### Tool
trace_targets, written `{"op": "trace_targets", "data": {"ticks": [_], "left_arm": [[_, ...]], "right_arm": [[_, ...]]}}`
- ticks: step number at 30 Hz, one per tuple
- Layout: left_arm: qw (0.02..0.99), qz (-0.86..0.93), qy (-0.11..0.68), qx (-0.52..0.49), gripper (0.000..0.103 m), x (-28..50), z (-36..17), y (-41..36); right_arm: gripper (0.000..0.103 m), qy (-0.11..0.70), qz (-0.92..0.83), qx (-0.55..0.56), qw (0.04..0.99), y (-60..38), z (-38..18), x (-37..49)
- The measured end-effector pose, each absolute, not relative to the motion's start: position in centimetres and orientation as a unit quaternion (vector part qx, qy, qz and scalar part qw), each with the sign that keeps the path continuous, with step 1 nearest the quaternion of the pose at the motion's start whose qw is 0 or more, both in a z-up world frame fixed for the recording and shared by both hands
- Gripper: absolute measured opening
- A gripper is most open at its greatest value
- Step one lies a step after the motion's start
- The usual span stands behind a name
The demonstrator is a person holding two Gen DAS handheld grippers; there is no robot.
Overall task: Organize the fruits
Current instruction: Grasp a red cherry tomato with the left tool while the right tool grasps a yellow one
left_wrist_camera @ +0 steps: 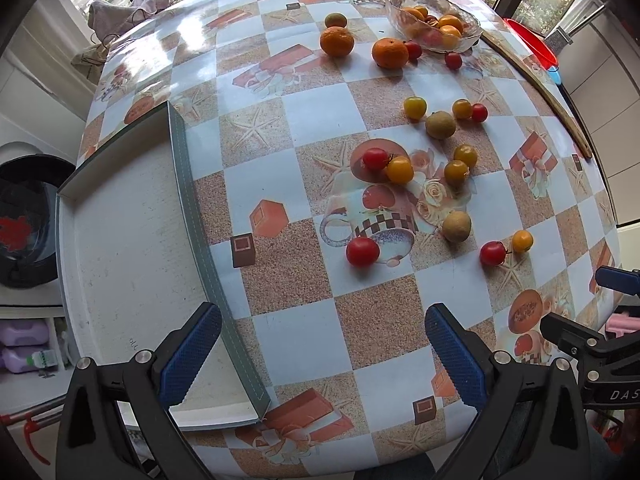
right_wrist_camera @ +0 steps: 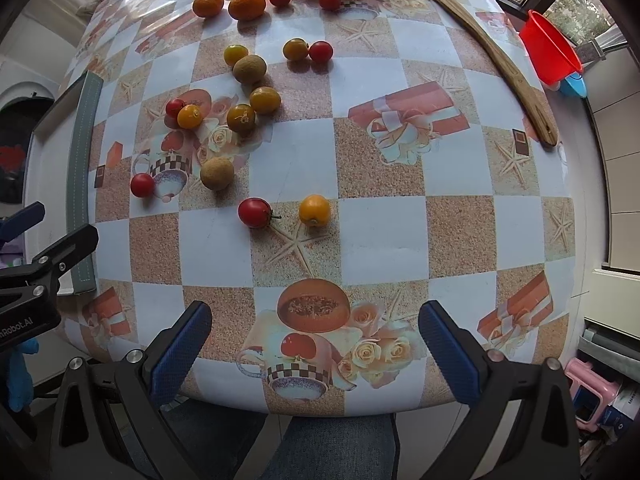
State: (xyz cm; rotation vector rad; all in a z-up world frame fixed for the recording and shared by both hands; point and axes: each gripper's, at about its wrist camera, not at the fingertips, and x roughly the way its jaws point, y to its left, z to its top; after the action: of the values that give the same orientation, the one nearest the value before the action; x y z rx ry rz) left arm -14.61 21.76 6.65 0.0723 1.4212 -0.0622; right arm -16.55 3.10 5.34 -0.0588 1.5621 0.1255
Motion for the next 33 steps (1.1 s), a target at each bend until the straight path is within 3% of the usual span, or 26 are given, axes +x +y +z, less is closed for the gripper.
{"op": "trace_targets", "data": {"ticks": [21,24,26,29,33], "left_arm": [[0.768,-0.032,0.636,0.062,0.102,-11.6,2.8,19.8],[0.766,-0.034,0.638,0.07,0.088,-11.2,2.0,19.7],[0.76,-0.031,0.645,0.071,0.088,-11.0,1.2,19.6],[0.761,-0.034,0.644,0.071,0.079,-11.0,0.7,19.5],[0.766,-0.032,0.639,0.063,0.076,-10.6,0.7,19.2]], "right_arm": [[0.101,0.689,0.081,-0.059,0.718,1.7,2.3,-13.9],[0.091,0.685,0.089,-0.07,0.719,2.1,1.7,-13.8],[0.083,0.685,0.092,-0.078,0.718,2.2,1.2,-13.8],[0.069,0.687,0.099,-0.081,0.716,2.3,0.4,-13.9],[0.065,0.68,0.104,-0.09,0.721,3.3,0.0,-13.3]]}}
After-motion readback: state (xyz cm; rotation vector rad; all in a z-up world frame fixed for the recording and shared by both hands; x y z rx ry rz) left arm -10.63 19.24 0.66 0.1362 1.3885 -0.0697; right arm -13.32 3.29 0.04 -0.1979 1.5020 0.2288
